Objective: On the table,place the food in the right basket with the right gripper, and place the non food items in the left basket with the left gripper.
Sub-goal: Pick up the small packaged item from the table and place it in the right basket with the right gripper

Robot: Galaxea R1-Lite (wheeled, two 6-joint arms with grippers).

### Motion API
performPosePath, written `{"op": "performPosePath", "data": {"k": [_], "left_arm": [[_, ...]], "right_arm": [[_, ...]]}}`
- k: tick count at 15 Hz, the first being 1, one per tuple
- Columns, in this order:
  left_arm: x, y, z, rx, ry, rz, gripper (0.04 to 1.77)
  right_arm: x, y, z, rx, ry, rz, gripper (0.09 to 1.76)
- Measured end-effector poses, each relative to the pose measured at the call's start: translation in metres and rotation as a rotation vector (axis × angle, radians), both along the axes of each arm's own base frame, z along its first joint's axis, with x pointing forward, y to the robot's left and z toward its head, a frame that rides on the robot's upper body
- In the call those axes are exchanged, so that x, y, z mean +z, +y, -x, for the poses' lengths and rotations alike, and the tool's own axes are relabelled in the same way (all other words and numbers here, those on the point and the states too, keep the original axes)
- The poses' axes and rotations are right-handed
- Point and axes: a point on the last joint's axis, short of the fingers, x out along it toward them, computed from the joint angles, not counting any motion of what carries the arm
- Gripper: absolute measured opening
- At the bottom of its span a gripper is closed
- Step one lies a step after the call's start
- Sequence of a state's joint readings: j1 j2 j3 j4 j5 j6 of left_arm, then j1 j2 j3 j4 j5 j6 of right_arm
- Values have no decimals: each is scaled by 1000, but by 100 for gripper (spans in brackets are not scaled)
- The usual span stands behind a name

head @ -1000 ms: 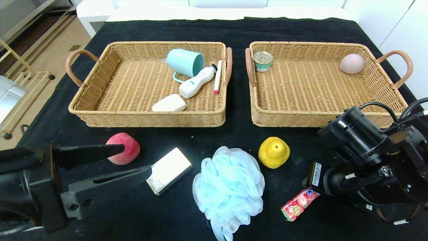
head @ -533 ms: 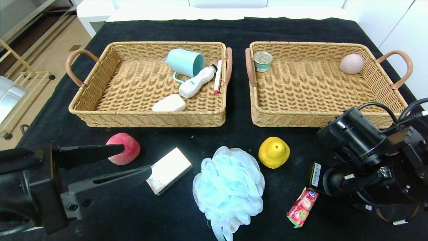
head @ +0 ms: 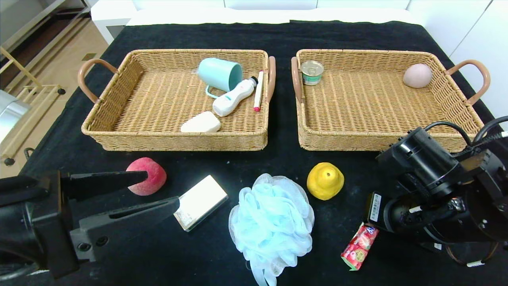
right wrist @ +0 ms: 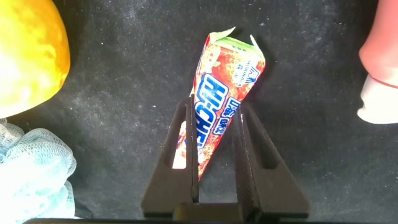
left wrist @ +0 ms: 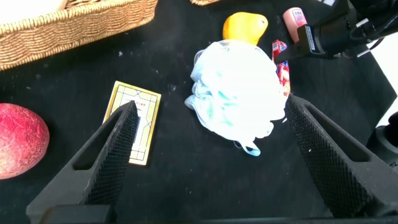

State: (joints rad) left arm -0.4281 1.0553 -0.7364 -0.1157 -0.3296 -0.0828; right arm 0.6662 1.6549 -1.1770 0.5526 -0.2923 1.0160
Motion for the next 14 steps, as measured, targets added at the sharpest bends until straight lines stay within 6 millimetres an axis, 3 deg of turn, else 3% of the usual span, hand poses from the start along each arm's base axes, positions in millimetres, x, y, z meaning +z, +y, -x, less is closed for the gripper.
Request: {"op": "performPosePath", "data": {"k": [10,14], "left_arm": [[-1,0,0,-2,2,-2,172],[-1,0,0,-2,2,-1,172]], "right_arm": [[38,-11,20,96,-132,-20,42],[66,-20,18,155,-244,2,42]]}}
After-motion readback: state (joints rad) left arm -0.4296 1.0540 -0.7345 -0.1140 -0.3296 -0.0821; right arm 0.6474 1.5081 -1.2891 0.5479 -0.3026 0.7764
